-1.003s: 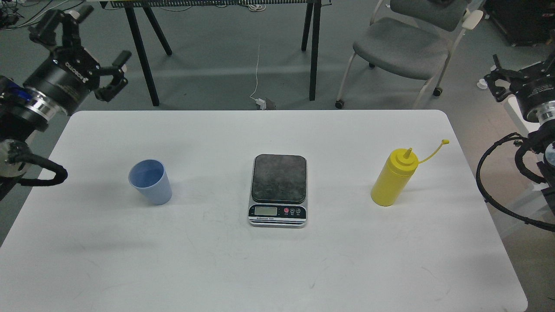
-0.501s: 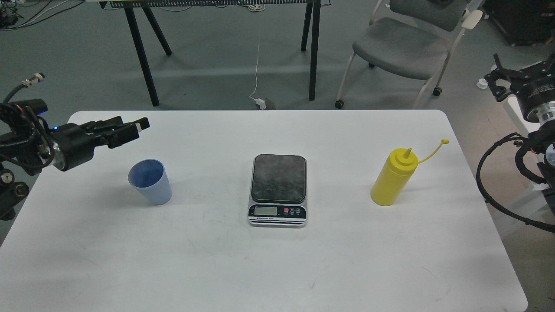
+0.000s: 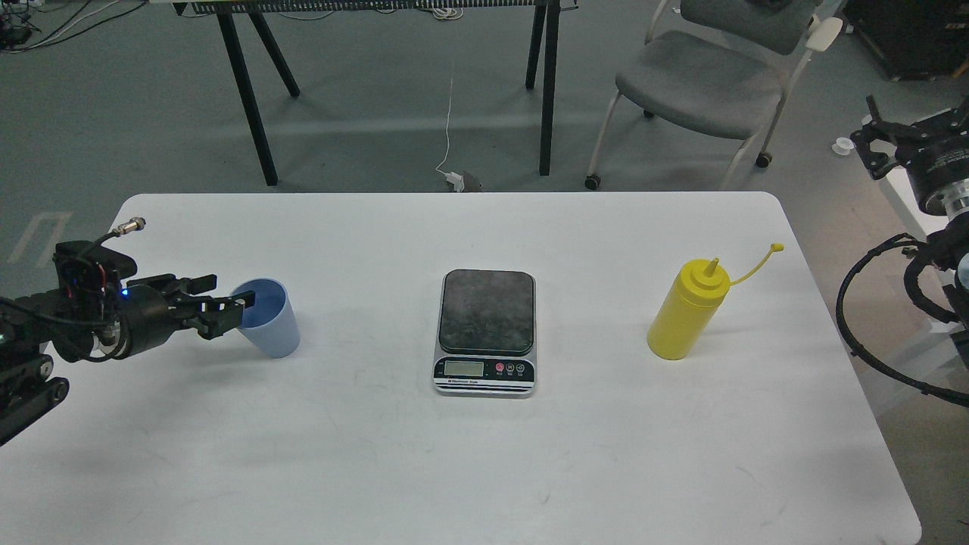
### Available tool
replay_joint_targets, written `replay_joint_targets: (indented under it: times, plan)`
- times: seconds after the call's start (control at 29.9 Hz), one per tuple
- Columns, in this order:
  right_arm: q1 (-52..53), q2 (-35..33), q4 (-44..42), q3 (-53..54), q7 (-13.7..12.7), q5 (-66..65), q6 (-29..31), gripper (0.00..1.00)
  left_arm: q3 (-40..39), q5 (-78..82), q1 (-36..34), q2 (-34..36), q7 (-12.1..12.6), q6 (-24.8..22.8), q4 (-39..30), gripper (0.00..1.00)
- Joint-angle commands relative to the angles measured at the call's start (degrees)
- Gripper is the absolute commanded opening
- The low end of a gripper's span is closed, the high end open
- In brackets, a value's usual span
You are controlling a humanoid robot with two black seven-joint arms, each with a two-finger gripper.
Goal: Pour seasoning into cup on scale with both arms
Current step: 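Close the left gripper around the light blue cup, then carry the cup with the left gripper and set it on the scale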
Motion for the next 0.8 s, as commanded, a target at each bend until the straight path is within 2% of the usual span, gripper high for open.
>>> replay_joint_targets:
  times: [0.0,0.07,0.1,0.13,0.43,0.53,0.67,0.77]
  plan:
    - [0.0,0.1,-0.1,-0.1,0.0,0.0,0.0,1.0,0.2,-0.2,-0.3,-1.2,0.0,0.0,1.2,0.33]
    - [0.0,0.1,-0.1,-0.2,0.0,0.0,0.0,1.0,0.2,-0.2,-0.3,-1.3,0.0,-0.4,1.2,0.2]
    - [0.0,0.1,-0.1,-0.2,0.0,0.0,0.0,1.0,0.2,-0.1,-0.4,-1.3,0.0,-0.5,1.2,0.1]
    - [0.0,0.1,-0.1,-0.2,0.0,0.0,0.0,1.0,0.3,-0.1,-0.4,-1.3,0.0,-0.6,1.2,0.07]
    - [0.0,-0.1,-0.3,0.0,0.0,0.0,0.0,1.0,0.8,-0.4,-3.3,-2.0,0.0,-1.3,1.2,0.02]
    - [-0.1,-0.8,-0.3,0.0,0.0,0.0,0.0,1.0,0.6,-1.0,-6.3,-2.2,0.0,-3.8,-0.4,0.02]
    - [-0.3,-1.2,-0.3,0.1,0.0,0.0,0.0,1.0,0.6,-2.2,-12.9,-2.3,0.0,-8.4,-7.0,0.02]
    - [-0.7,-1.8,-0.3,0.1,0.0,0.0,0.0,1.0,0.8,-1.4,-17.7,-6.6,0.0,-12.0,-8.3,0.02]
